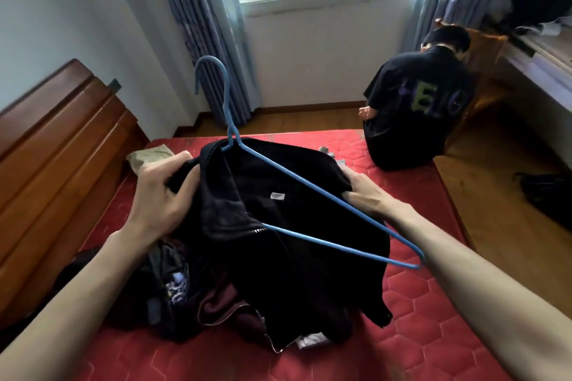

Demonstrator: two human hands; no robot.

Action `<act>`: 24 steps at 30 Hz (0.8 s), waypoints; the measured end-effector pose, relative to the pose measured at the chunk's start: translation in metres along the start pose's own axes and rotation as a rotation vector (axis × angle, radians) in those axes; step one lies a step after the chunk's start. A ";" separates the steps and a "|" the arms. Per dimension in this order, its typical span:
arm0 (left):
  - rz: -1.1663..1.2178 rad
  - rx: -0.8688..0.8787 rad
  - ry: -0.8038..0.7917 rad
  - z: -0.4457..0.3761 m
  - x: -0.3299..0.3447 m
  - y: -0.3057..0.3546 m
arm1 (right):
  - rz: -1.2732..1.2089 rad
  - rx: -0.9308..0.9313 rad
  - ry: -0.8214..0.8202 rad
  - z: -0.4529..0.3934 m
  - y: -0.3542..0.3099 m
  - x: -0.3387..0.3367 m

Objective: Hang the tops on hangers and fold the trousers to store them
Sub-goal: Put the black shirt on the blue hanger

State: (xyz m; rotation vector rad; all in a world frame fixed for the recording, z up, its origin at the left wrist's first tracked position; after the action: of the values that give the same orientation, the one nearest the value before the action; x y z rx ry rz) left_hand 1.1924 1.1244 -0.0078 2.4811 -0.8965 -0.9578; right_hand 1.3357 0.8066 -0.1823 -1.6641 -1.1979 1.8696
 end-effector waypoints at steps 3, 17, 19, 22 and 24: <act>-0.123 -0.056 0.015 0.002 -0.011 -0.016 | 0.168 -0.037 0.100 -0.001 -0.014 -0.029; -0.603 0.121 0.025 0.018 0.020 -0.014 | 0.474 -0.013 0.425 -0.009 -0.116 -0.111; -0.600 0.147 0.028 0.017 0.030 -0.006 | 0.366 -0.001 0.409 -0.007 -0.130 -0.112; -0.596 0.146 0.047 0.016 0.043 0.004 | 0.311 -0.013 0.347 -0.004 -0.148 -0.110; -0.587 0.108 0.076 0.013 0.050 0.008 | 0.318 -0.023 0.291 0.000 -0.156 -0.105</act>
State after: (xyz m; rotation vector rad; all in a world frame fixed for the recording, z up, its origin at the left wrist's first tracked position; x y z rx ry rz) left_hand 1.2086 1.0844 -0.0377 2.9182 -0.1874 -0.9879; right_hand 1.3204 0.8180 0.0049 -2.1544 -0.8807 1.7043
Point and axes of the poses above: each hand's wrist, its own z-axis away from the middle knuckle, its own x-axis out of the palm, y = z × x, the point moved 7 cm from there along -z, towards the middle knuckle, and after that the axes turned 13 degrees about y, right-handed, at the moved point
